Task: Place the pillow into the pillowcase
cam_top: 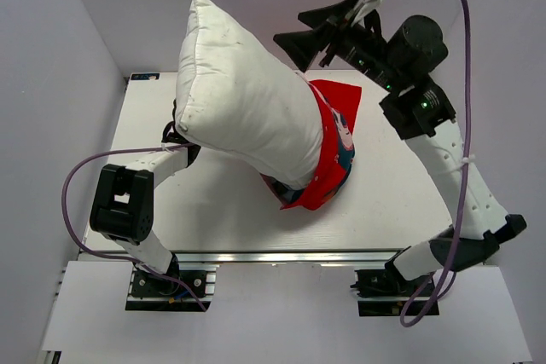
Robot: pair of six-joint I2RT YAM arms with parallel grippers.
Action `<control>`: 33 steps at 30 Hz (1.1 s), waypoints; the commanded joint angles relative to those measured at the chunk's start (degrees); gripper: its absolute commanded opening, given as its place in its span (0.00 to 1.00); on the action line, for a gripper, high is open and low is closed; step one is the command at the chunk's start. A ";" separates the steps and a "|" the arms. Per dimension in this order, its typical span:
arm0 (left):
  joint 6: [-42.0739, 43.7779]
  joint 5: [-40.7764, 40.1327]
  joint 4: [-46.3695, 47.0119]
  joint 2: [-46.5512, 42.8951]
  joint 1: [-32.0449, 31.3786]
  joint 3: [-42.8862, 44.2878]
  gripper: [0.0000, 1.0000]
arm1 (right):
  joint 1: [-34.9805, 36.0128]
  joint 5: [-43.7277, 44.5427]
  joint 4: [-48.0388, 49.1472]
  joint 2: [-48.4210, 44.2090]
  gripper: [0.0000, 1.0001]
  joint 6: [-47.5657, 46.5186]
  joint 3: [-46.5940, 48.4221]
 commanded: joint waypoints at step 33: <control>6.49 -1.37 -2.08 -6.02 -0.39 6.80 0.00 | 0.01 -9.68 3.44 3.58 0.00 17.01 -2.27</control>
